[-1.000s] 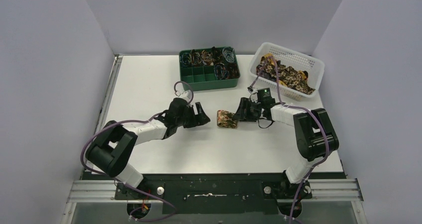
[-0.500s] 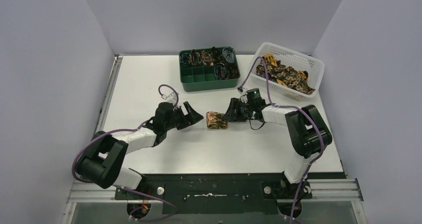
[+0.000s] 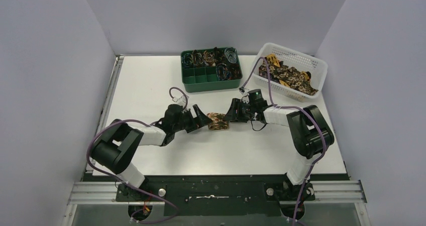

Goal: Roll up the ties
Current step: Roll the tie at the center of the board.

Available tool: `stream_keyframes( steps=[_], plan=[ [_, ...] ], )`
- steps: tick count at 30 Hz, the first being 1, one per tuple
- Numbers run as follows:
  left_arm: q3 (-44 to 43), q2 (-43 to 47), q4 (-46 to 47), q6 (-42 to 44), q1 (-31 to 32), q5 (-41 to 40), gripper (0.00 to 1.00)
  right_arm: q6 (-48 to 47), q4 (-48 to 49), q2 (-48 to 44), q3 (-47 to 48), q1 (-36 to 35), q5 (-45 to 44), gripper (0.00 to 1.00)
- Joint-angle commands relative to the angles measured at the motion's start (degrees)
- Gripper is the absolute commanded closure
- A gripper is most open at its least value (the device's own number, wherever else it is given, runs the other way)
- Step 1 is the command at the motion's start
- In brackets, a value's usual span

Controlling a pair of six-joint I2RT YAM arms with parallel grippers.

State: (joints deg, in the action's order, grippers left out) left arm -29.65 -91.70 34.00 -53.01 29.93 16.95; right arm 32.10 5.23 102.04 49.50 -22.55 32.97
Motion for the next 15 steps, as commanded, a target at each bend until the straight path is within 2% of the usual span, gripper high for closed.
stream_keyframes(
  steps=[1, 6, 15],
  plan=[
    [-5.3, -2.4, -0.6, 1.1, 2.5, -2.3, 0.19, -1.5, -3.7, 3.2, -1.7, -0.5, -4.4, 0.52],
    [-5.7, -6.1, 3.7, -2.6, 3.5, -3.2, 0.2, -1.5, -3.5, 3.2, -2.1, -0.3, -4.4, 0.52],
    [-4.5, -8.2, 4.7, -6.4, 5.0, -8.7, 0.22, -1.7, -3.2, 3.1, -3.0, 1.2, -4.2, 0.52]
  ],
)
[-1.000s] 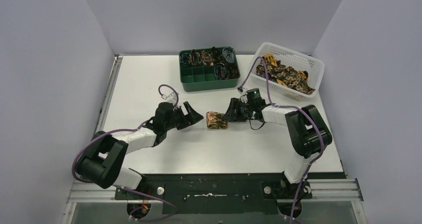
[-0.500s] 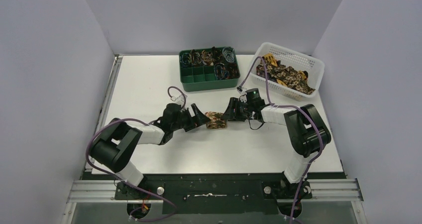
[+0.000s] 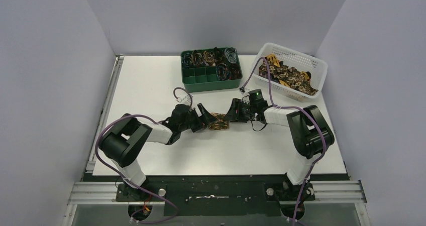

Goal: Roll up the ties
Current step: Roll the tie at the center of the board.

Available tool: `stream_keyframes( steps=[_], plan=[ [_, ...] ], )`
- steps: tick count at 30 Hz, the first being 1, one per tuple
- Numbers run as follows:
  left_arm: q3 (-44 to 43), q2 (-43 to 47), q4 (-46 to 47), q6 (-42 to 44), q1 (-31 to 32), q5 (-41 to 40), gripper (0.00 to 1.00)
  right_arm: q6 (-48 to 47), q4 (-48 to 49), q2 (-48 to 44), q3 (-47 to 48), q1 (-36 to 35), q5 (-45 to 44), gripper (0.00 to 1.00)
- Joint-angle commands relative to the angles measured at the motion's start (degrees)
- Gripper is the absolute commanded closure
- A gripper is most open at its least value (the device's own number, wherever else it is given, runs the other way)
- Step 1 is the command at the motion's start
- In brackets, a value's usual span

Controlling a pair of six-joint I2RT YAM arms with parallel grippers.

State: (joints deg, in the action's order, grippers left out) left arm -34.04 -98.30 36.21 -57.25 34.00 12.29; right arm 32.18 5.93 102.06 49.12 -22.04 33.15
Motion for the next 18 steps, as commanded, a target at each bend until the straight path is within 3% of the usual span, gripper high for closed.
stream_keyframes(
  steps=[1, 5, 11, 18],
  plan=[
    [-0.1, -2.2, 3.1, -2.5, 1.4, -4.1, 0.23, -1.8, -3.9, 3.3, -2.8, 0.7, -4.3, 0.53],
    [-1.3, -5.3, 4.1, -2.9, 3.2, -3.7, 0.29, -1.6, -3.6, 3.6, -3.2, 1.1, -4.2, 0.53],
    [-1.1, -5.3, 3.3, -2.0, 3.7, -4.8, 0.48, -1.5, -3.4, 3.0, -3.6, 2.0, -2.6, 0.53],
    [-6.7, -2.0, -9.5, 5.8, 3.8, -7.2, 0.51, -2.5, -4.2, -0.2, -0.7, 2.9, 3.9, 0.46]
  ],
)
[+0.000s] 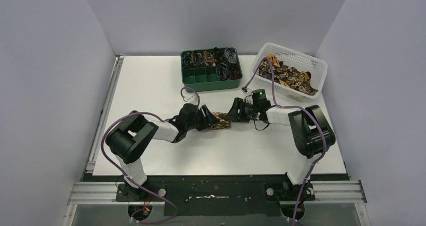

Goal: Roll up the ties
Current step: Roll the tie at the center of the board.

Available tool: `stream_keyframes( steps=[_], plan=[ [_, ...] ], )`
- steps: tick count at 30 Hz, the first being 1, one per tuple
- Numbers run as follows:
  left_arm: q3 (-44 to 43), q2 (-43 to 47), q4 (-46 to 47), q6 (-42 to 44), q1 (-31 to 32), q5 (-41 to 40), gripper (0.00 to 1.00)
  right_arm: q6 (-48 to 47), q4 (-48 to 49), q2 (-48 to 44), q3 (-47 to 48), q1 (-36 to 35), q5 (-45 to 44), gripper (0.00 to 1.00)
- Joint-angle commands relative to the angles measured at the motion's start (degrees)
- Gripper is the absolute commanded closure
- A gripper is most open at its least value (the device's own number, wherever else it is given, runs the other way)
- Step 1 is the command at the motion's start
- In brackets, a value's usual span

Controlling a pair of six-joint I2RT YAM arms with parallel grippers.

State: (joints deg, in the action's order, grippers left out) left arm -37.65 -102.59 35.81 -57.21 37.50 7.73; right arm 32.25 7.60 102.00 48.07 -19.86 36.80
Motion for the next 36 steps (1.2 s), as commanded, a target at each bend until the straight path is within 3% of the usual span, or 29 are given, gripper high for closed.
stream_keyframes(
  steps=[1, 8, 15, 17, 20, 24, 29, 36],
  plan=[
    [-3.3, 2.6, -9.8, 6.4, 0.4, -2.7, 0.51, -2.6, -5.5, -0.7, 0.9, 0.8, 1.4, 0.45],
    [-4.7, 3.1, -11.0, 8.5, 0.0, -1.3, 0.51, -3.3, -7.3, 0.6, 3.8, 1.0, 1.8, 0.53],
    [-6.8, 2.2, -12.1, 9.7, -0.6, 0.9, 0.49, -2.6, -2.7, 3.8, 3.0, 0.5, 6.6, 0.54],
    [-7.1, 2.2, -12.0, 9.5, -0.8, 1.2, 0.49, -2.8, -2.5, 4.4, 3.2, 0.5, 6.8, 0.59],
    [-7.5, 2.3, -12.1, 9.5, -1.3, 1.8, 0.46, -1.8, -2.0, 4.5, 2.7, 0.5, 6.8, 0.69],
    [-7.1, 3.3, -11.9, 9.5, -1.9, 2.0, 0.4, 3.6, 2.9, 2.2, -1.5, 0.4, 6.0, 0.75],
    [-4.3, 5.9, -10.4, 9.2, -2.9, 3.1, 0.32, 10.3, 8.7, 0.5, -6.5, -0.4, 1.9, 0.79],
    [1.8, 6.9, -2.3, 8.6, -5.6, 8.5, 0.25, 10.1, 9.5, 3.2, -8.1, -0.2, -0.3, 0.82]
  ],
)
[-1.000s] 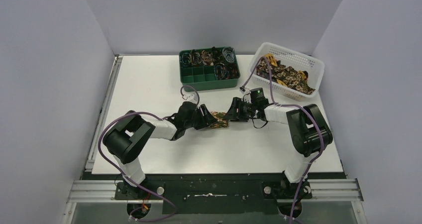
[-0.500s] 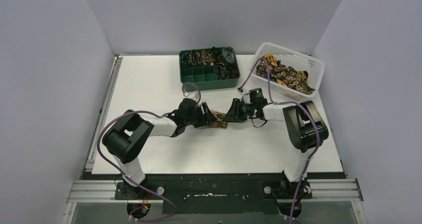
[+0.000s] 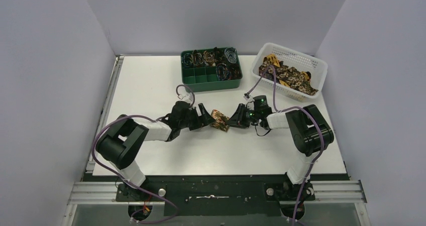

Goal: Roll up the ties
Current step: Roll the tie at the center of the board.

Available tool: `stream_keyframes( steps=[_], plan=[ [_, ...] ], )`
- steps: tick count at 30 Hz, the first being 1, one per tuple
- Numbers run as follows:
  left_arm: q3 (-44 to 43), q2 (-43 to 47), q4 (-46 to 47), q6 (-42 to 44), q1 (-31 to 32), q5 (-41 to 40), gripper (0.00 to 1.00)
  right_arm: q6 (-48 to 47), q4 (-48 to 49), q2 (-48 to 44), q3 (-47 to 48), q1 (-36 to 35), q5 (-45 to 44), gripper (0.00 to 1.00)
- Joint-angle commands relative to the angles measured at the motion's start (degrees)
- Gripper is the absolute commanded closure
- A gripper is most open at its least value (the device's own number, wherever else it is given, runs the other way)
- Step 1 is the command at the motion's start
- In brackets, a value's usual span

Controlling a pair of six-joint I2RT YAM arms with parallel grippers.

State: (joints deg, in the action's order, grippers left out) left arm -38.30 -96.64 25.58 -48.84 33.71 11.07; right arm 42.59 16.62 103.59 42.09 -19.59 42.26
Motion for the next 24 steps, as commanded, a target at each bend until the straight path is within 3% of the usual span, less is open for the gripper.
stream_keyframes(
  steps=[1, 8, 11, 24],
  plan=[
    [3.0, 0.2, 10.0, -0.2, -2.2, 6.7, 0.25, -0.1, 1.0, 1.9, -2.4, -0.4, -5.7, 0.82],
    [4.9, -7.7, 30.3, -5.5, -2.5, 15.7, 0.24, 0.2, 2.1, 3.0, -3.2, -0.4, -6.0, 0.82],
    [6.2, -10.5, 36.5, -9.2, -2.5, 15.8, 0.25, 0.0, 1.7, 3.0, -3.0, -0.3, -6.2, 0.82],
    [6.5, -15.2, 39.0, -12.1, -0.5, 11.7, 0.3, 0.4, 2.2, 3.3, -3.5, -0.3, -6.2, 0.81]
  ],
)
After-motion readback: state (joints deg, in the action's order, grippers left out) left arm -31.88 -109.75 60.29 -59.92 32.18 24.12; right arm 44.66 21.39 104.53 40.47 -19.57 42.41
